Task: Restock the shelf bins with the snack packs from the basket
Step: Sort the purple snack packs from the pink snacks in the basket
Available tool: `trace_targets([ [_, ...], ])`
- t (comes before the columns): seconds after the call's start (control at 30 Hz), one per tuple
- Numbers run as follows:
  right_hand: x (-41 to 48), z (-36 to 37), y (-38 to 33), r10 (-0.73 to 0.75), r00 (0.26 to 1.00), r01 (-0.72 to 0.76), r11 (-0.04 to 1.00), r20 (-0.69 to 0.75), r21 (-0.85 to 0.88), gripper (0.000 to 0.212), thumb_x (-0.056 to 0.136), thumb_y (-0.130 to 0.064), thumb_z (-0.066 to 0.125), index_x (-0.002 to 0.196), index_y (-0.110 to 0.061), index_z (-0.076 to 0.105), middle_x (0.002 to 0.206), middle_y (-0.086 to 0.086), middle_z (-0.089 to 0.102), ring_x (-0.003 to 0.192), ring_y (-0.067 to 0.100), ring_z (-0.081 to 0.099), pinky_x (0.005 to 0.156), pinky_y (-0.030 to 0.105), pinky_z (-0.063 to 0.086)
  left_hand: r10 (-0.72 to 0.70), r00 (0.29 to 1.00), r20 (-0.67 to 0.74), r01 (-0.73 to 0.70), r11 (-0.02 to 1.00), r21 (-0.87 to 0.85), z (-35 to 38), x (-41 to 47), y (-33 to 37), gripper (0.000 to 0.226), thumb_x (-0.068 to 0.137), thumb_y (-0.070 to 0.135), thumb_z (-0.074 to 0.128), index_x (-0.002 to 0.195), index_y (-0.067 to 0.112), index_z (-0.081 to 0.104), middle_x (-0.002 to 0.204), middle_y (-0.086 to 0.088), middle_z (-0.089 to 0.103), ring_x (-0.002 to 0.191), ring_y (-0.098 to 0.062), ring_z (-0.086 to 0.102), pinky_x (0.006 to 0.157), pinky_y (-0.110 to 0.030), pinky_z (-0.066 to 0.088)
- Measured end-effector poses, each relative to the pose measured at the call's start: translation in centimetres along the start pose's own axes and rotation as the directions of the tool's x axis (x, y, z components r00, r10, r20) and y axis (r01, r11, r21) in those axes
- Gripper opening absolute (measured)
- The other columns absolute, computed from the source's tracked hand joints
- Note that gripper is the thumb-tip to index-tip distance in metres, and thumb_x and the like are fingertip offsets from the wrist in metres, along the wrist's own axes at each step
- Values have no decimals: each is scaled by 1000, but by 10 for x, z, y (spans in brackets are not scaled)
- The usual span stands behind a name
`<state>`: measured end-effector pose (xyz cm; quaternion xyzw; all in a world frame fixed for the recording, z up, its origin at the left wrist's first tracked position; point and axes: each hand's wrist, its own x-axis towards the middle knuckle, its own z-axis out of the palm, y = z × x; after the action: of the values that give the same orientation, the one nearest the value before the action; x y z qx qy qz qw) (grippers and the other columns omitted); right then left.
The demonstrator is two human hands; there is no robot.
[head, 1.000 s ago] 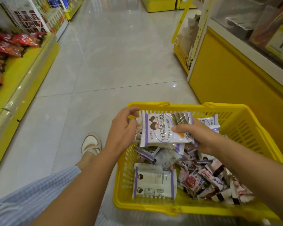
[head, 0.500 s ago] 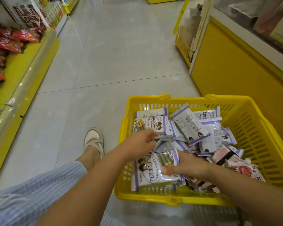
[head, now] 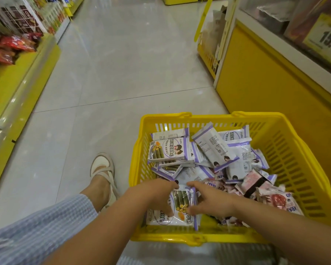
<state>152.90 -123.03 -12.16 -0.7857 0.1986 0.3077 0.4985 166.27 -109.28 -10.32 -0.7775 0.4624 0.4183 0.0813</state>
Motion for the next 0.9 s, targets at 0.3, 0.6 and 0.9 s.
trace_targets([
  [0.3, 0, -42, -12, -42, 986, 40, 999, -160, -13, 75, 79, -57, 66, 143, -35, 34, 137, -5, 46, 116, 13, 52, 92, 29, 45, -2, 1000, -1, 2, 997, -78, -12, -2, -6, 82, 79, 47, 73, 148, 35, 28, 148, 6, 41, 132, -20, 44, 103, -36, 41],
  [0.6, 59, -51, -31, 82, 819, 96, 956, -567, 276, 71, 87, -38, 66, 144, -14, 31, 145, 4, 44, 126, 20, 47, 94, 31, 41, -179, 752, -635, -143, 895, -422, -32, 15, -17, 57, 92, 27, 61, 144, 25, 36, 146, 3, 35, 135, -13, 34, 107, -25, 30],
  [0.9, 100, -35, -43, 252, 825, 118, 798, -506, 590, 82, 72, -42, 79, 137, -14, 39, 125, 2, 61, 110, 21, 60, 96, 44, 50, -193, 839, -509, -64, 894, -444, -13, 32, -16, 59, 96, 21, 52, 148, 31, 28, 157, 4, 18, 145, -16, 16, 115, -30, 20],
])
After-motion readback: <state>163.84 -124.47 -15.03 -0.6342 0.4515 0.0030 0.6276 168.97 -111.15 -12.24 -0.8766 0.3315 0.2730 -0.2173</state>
